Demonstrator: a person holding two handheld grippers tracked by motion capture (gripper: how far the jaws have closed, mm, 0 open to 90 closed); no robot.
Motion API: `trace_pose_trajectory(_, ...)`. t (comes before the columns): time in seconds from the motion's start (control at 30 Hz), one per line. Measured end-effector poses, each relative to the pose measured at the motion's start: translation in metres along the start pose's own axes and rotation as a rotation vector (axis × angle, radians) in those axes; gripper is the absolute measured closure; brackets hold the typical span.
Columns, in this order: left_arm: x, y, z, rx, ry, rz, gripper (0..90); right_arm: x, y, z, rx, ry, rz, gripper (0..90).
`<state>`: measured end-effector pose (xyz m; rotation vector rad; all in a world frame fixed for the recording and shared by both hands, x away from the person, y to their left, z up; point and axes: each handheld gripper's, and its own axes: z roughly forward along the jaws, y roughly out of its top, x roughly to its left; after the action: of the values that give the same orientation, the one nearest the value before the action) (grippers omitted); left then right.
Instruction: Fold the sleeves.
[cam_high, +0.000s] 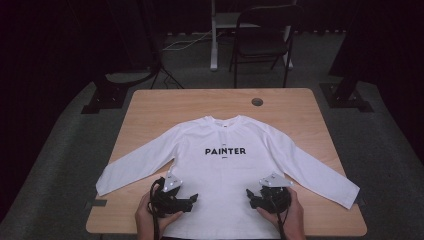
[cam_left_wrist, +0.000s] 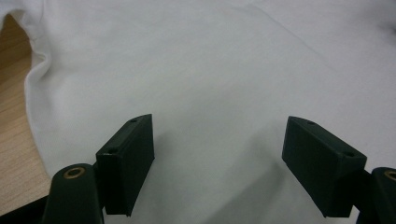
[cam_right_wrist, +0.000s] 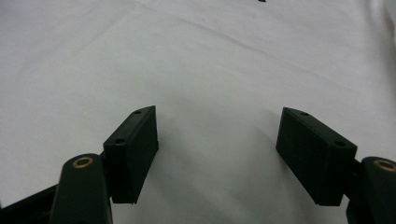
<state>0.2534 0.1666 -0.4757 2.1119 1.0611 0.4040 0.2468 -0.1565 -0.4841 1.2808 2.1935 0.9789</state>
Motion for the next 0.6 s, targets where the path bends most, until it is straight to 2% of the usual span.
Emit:
trace_pose_trajectory(0.03,-0.0017,0.0005,0.0007,0.003,0.011,0.005,26.0,0.0,0.0,0.0,0.0,0.0,0.0,28.7)
trace_pose_trajectory(0.3,-0.0012,-0.0016,-0.0014,-0.002,0.009,-0.009,26.0,0.0006,-0.0003,-0.0004,-0.002,-0.004,-0.005,28.7)
trace_pose_trajectory(0.47,-0.0013,-0.0016,-0.0036,0.016,0.023,0.019,26.0,-0.0002,-0.0001,-0.0001,0.001,0.001,0.001,28.6)
trace_pose_trajectory(0.6,0.0049,-0.0016,-0.0087,0.0,0.035,-0.008,26.0,0.0002,-0.0001,-0.0002,-0.001,-0.001,-0.002,28.6)
